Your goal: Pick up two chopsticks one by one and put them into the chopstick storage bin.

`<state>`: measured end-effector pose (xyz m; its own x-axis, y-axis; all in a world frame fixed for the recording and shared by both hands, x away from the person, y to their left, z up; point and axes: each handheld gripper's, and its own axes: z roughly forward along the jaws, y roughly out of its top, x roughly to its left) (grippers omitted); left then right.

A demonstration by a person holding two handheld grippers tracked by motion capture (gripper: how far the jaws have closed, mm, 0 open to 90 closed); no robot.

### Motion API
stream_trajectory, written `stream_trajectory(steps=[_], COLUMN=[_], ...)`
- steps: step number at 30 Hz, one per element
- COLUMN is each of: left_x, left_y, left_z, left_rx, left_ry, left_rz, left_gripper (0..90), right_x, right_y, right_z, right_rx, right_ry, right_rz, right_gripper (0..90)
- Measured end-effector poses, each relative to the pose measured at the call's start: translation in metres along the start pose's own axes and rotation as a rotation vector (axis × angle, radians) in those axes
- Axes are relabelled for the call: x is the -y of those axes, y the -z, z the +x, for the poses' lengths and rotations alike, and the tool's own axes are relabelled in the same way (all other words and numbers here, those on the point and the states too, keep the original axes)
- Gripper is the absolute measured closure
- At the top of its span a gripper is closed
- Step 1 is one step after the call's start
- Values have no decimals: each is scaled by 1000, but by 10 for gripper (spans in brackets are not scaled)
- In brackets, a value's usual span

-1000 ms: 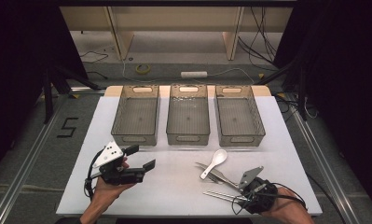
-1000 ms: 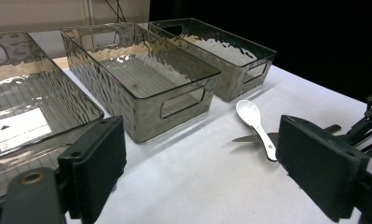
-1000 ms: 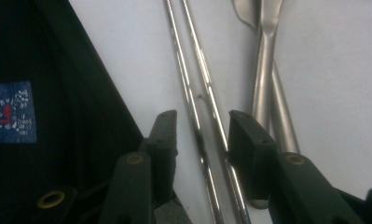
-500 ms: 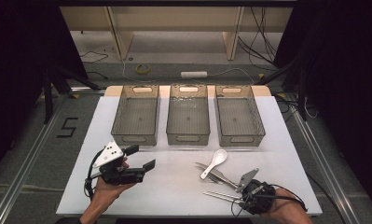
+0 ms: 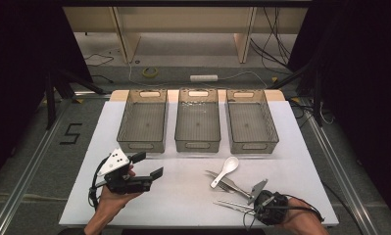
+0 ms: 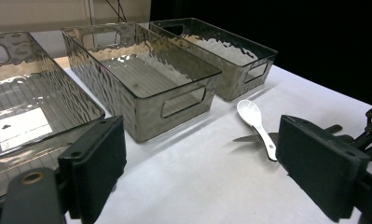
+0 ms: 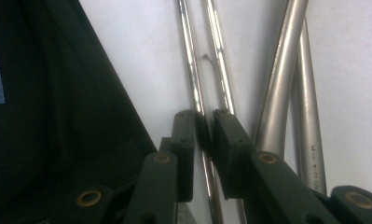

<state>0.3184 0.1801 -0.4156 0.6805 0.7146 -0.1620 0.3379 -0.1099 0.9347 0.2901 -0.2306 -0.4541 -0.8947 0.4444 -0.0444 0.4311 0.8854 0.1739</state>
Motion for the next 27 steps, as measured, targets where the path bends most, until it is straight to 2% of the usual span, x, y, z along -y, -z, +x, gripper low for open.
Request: stream_trajectory(steps=[18,24,25,27], left_x=[0,0,0,0], left_y=[0,-2,-3,-5], left_z=[0,-1,-2,-3], left_rx=[-1,5,22,34], left_ry=[-6,-5,-5,-7], left_rz=[5,11,21,32], left_gripper=[155,155,155,155], right_x=[-6,-7,-9,-11], right_y=[0,8,14,17], right_z=[2,4,3,3], right_rx=[-10,-2,4,10], right_ry=[98,116,131,131], right_rz=[49,18,-8,-12], right_gripper=[862,863,864,864])
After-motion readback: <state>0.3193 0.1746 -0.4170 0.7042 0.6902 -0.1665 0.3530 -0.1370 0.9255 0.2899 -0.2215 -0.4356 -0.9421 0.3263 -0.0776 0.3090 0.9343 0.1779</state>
